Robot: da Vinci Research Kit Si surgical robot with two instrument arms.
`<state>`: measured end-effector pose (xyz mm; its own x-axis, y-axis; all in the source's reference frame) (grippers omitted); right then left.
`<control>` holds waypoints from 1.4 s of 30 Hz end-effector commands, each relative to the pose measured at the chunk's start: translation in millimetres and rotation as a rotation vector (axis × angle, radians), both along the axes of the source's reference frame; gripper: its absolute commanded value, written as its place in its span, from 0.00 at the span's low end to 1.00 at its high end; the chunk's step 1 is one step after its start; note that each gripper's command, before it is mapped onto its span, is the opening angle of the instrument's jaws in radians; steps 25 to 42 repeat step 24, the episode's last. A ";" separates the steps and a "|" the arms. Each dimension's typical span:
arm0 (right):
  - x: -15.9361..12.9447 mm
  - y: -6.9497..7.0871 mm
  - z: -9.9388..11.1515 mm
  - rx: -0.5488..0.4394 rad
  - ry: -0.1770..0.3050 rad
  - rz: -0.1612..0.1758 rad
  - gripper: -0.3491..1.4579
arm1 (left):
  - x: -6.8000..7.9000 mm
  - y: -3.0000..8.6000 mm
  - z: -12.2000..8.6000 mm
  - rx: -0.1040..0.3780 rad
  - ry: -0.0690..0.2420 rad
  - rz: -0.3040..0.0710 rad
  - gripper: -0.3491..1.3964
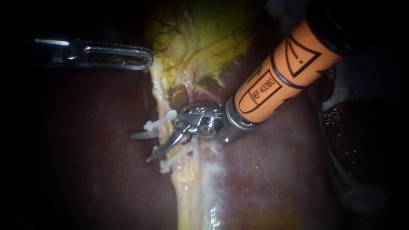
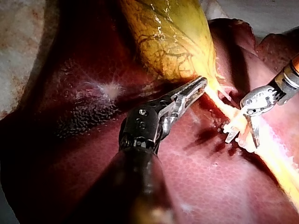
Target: Go to the cutting position left tube
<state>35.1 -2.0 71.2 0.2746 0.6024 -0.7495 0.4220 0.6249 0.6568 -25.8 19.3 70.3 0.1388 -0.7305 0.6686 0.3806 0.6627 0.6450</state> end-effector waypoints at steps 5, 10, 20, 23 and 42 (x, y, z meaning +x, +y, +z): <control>0.0 0.2 -1.4 0.009 -0.001 0.003 0.82 | 0.0 0.0 0.0 0.000 0.000 0.000 0.00; 0.1 0.1 -1.6 0.010 0.001 0.004 0.82 | 0.0 0.0 0.1 0.000 0.000 0.000 0.00; 0.2 0.1 -1.5 0.010 0.001 0.005 0.82 | 0.0 0.0 0.0 0.000 0.000 0.000 0.00; 0.2 0.1 -1.5 0.010 0.001 0.005 0.83 | 0.0 0.0 0.0 0.000 0.000 0.000 0.00; 0.2 0.1 -1.5 0.010 0.000 0.005 0.83 | 0.0 0.0 0.0 0.000 0.000 0.000 0.00</control>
